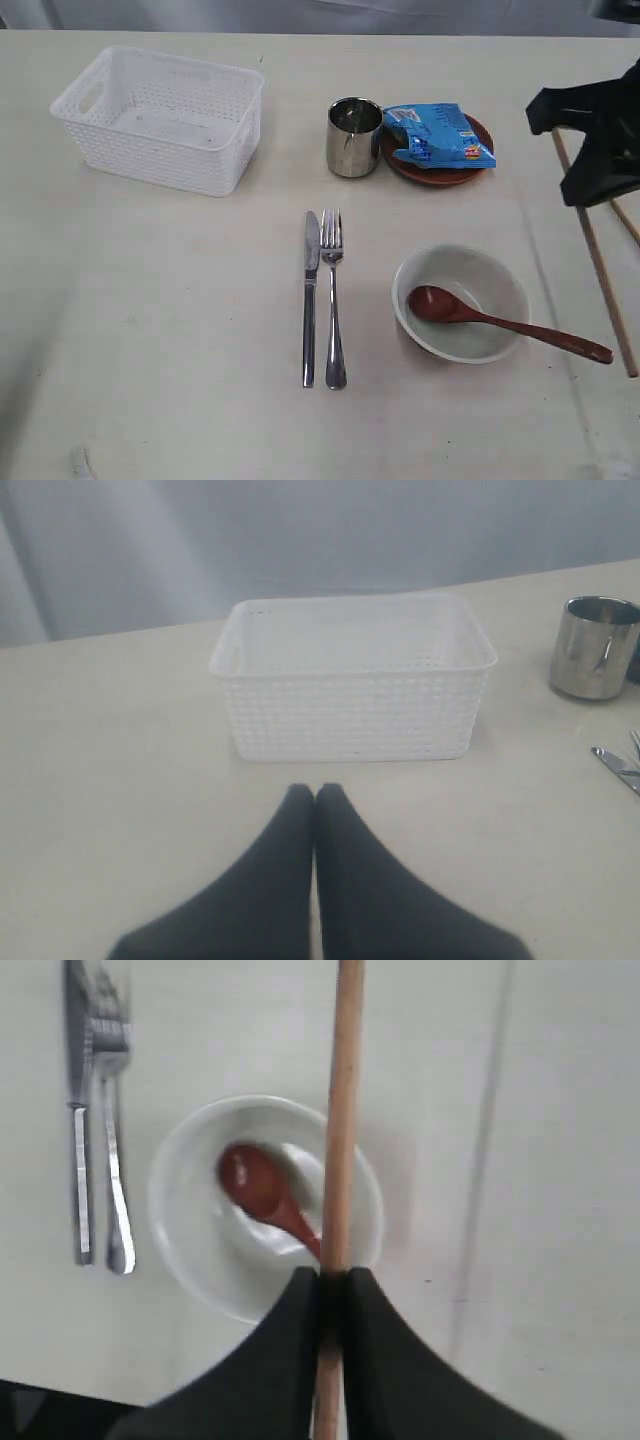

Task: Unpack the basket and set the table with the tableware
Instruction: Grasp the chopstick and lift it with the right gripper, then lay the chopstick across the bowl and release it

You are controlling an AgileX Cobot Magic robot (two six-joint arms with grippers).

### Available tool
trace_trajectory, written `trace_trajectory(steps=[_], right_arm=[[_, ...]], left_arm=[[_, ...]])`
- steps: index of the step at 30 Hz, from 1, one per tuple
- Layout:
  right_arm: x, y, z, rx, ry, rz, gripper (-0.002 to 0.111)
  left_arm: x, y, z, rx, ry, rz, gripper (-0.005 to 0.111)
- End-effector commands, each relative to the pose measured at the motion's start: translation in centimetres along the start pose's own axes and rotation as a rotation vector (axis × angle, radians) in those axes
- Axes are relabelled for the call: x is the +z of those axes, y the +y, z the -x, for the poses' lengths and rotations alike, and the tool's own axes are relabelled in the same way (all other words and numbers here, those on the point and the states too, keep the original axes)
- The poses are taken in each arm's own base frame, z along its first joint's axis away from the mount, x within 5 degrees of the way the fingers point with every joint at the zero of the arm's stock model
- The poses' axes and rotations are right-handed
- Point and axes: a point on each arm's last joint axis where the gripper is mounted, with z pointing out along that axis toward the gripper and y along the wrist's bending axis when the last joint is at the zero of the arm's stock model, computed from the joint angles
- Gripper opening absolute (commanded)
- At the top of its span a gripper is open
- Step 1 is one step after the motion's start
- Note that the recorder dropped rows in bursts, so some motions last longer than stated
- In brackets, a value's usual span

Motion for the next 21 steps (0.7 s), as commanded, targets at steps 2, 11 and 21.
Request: trace_trajectory(steps=[2, 11, 21], right_arm=[[-0.8, 1.5, -0.5, 0.008, -0.004, 0.131, 0.0], [3.0, 3.7, -1.9, 0.019, 0.014, 0.136, 0.0], [6.6, 3.6, -1.3, 0.036, 0.007, 0.128, 0.0]], left_arm=[[0.0, 0.0, 0.0, 0.002, -0.001, -0.006, 0.0], [0.0, 0.0, 0.0, 0.002, -0.001, -0.006, 0.0], [0.0, 0.0, 0.0, 0.002, -0.001, -0.006, 0.0]])
